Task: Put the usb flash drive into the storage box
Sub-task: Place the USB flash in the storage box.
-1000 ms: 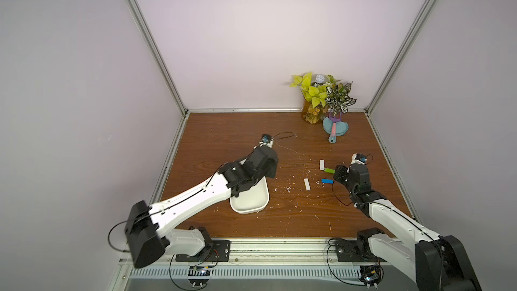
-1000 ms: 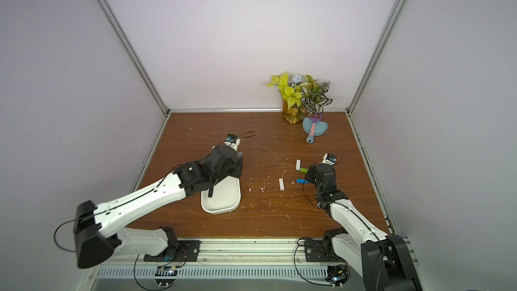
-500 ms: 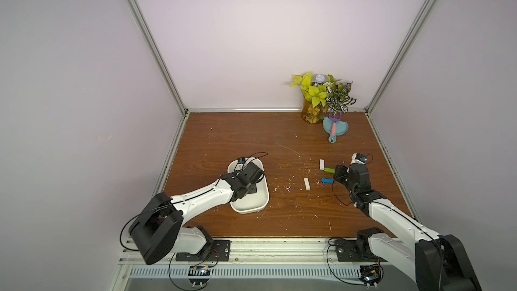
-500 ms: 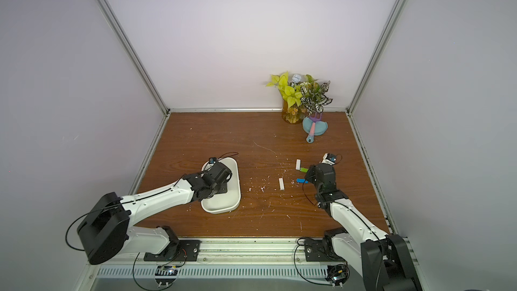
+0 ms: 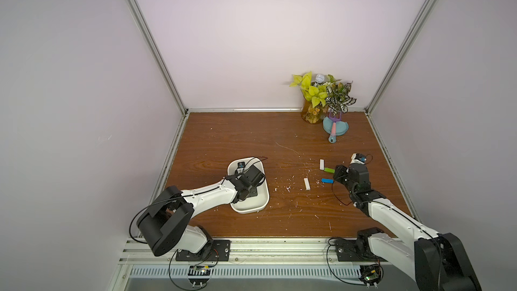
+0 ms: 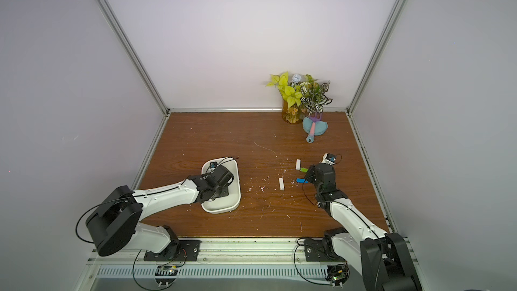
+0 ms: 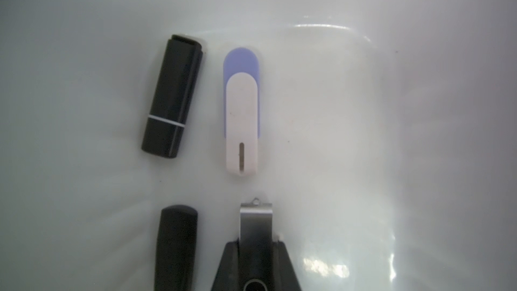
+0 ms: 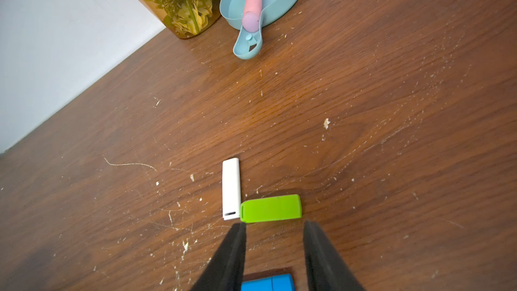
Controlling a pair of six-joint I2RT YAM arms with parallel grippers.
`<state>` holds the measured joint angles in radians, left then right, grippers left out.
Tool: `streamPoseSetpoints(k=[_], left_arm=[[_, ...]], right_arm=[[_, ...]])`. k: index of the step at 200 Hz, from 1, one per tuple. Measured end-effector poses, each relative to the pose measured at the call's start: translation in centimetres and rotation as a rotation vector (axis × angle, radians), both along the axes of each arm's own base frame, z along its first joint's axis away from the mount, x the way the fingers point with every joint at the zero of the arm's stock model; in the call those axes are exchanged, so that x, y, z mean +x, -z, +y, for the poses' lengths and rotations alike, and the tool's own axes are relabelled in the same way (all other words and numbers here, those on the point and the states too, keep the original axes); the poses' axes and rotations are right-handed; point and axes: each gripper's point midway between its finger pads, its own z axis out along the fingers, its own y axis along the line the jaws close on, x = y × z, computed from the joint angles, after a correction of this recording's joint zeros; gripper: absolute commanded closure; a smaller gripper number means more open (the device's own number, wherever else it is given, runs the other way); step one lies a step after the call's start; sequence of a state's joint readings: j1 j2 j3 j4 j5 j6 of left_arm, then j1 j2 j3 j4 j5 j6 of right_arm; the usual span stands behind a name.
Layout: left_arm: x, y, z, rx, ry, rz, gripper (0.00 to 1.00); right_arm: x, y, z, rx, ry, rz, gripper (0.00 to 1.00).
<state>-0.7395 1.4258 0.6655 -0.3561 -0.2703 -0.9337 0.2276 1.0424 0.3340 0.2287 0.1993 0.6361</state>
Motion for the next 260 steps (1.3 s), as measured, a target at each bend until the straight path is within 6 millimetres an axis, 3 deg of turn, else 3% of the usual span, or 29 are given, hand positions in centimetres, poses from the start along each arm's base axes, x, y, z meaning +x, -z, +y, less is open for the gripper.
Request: streamPoseSetpoints(k=[19,34,61,148,168,208,230,260], left_arm=[[0.0,0.0,0.0,0.0,-0.002,0.0,0.98],[0.0,0.1,0.1,0.0,-0.006,-0.002,0.86],[-0.2,0.0,0.3,-0.01,-0.016,-0.009,0.75],[-0.4,-2.0,0.4,-0.039,-0.014,-0.039,0.68],[0.3,-4.2,-0.4,-0.072,0.018,-0.078,0.63],[1.9,-12.2,-2.3,-0.178,0.118,-0.258,0.49],[1.5,-15.1,-1.6,-0.19,0.153,-0.334,0.46],[0.0,-16.3,0.0,-0.175,0.168,-0.351,0.43]], right_arm=[[0.0,0.0,0.0,0.0,-0.001,0.002,0.6],[0.0,0.1,0.1,0.002,-0.003,0.004,0.6],[-0.1,0.5,0.2,0.004,-0.012,0.017,0.6],[-0.1,0.5,0.4,0.011,-0.021,0.017,0.6],[-0.1,0.5,0.5,0.012,-0.026,0.018,0.56],[0.0,0.7,2.1,0.032,-0.106,0.028,0.49],[0.1,0.8,4.5,0.022,-0.2,0.045,0.46],[0.3,-0.4,9.2,-0.001,-0.345,0.043,0.44]])
